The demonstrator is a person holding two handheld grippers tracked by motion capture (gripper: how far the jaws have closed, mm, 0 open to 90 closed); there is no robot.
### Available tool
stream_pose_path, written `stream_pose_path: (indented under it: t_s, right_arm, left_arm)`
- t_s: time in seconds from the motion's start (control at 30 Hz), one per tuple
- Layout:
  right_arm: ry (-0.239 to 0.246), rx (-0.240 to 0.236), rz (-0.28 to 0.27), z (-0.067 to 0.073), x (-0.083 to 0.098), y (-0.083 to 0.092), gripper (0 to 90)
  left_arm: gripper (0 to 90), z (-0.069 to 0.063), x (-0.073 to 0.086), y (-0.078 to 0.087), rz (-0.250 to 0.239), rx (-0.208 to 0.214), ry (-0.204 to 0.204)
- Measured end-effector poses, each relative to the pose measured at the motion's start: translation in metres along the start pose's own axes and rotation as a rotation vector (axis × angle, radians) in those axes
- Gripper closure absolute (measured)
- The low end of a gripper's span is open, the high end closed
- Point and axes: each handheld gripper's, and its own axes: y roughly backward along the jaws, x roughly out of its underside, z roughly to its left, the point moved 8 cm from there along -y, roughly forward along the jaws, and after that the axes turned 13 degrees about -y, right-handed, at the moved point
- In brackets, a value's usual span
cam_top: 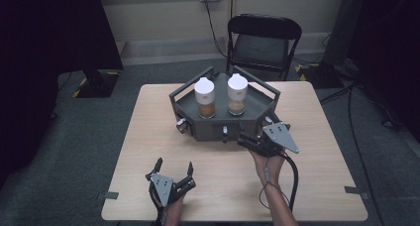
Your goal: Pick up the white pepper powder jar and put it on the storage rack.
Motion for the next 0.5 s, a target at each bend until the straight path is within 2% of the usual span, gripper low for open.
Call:
stream_pose_path:
  t_s: [0.13,0.37,0.5]
  right_arm:
    - [0.006,0.004,-0.01,-0.001,0.003,0.011,0.0]
    - [-0.019,0.012,-0.016,-0.005,0.011,0.027,0.0]
    - [-0.018,-0.002,-0.039,-0.004,0.013,0.037,0.0]
  left_arm:
    - [0.3,0.0,0.0,0.0,0.0,0.0,0.0]
    - [0.3,0.0,0.0,0.0,0.0,0.0,0.0]
    - [0.3,0.0,0.0,0.0,0.0,0.0,0.0]
